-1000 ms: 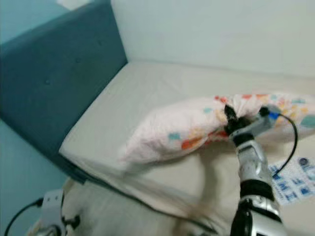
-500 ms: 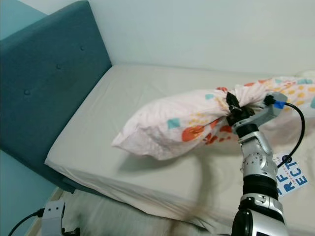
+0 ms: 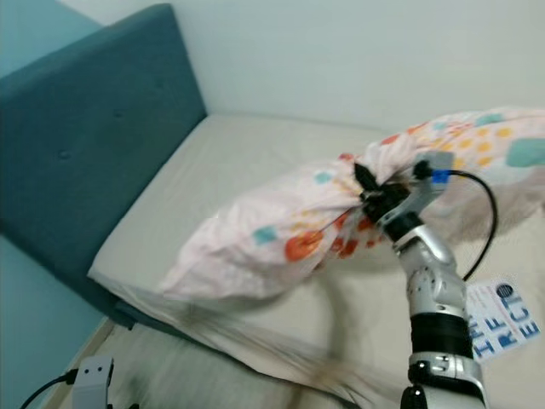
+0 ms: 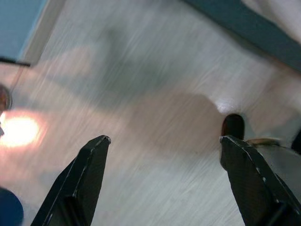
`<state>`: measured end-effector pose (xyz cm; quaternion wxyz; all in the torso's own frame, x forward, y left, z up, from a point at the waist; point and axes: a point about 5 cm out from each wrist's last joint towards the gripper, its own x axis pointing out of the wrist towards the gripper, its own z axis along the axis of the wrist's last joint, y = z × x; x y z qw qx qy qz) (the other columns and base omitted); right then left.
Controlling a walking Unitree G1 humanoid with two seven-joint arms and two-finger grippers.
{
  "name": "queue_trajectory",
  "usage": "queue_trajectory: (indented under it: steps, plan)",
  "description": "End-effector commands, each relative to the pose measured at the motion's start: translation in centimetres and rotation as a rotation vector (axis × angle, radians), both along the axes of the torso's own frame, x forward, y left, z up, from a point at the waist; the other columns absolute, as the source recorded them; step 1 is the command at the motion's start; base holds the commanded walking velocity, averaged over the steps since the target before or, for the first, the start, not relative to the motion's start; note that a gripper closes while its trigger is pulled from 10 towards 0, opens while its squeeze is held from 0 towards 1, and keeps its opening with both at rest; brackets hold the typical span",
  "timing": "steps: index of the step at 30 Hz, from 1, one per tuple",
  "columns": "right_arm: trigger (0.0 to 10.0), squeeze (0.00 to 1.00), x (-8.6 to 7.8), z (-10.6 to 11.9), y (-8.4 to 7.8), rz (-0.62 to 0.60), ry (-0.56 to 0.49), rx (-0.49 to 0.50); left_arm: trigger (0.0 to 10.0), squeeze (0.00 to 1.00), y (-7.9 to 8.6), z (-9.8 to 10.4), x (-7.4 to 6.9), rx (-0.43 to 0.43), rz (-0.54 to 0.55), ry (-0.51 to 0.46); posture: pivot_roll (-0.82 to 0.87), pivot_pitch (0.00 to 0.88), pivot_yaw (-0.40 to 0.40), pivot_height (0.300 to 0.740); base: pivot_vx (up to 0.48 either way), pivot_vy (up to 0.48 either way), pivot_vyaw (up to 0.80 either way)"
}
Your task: Clean up the room
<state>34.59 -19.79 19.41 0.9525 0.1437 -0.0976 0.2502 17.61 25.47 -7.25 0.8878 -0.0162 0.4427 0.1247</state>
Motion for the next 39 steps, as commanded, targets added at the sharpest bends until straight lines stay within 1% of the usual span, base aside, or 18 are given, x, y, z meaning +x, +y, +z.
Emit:
queue_trajectory:
  steps: [1,6,11,16,20,31,39]
  plan:
    - [10.0,0.0,-0.2,1.3,0.7,0.028,-0.066,-0.028,10.0,0.0,-0.3,-0.7,-1.2,-0.02,-0.001,0.045,-0.11,0.089,0.06,0.74,0.0,0.0,0.76]
    - [10.0,0.0,-0.3,1.2,0.1,-0.002,-0.057,-0.023,10.0,0.0,-0.5,-0.7,-1.2,-0.031,-0.005,0.046,-0.11,0.089,0.06,0.74,0.0,0.0,0.76]
    - [10.0,0.0,-0.5,1.2,0.0,0.001,-0.053,-0.027,10.0,0.0,-0.6,-0.8,-1.3,-0.038,-0.005,0.048,-0.11,0.088,0.059,0.74,0.0,0.0,0.76]
    - [10.0,0.0,-0.6,1.0,0.5,0.017,-0.039,-0.051,10.0,0.0,-0.8,-0.9,-1.4,-0.051,-0.003,0.048,-0.11,0.09,0.054,0.74,0.0,0.0,0.76]
    - [10.0,0.0,-0.6,0.4,1.0,0.027,-0.02,-0.066,10.0,0.0,-0.8,-0.9,-1.5,-0.058,0.002,0.048,-0.11,0.091,0.053,0.74,0.0,0.0,0.76]
    - [10.0,0.0,-0.5,0.3,0.9,0.009,-0.008,-0.079,10.0,0.0,-0.8,-0.9,-1.5,-0.062,0.003,0.048,-0.12,0.085,0.053,0.74,0.0,0.0,0.76]
    - [10.0,0.0,-0.3,0.2,0.9,-0.006,-0.005,-0.081,10.0,0.0,-1.4,-0.9,-0.9,-0.071,-0.011,0.04,-0.11,0.073,0.053,0.74,0.0,0.0,0.76]
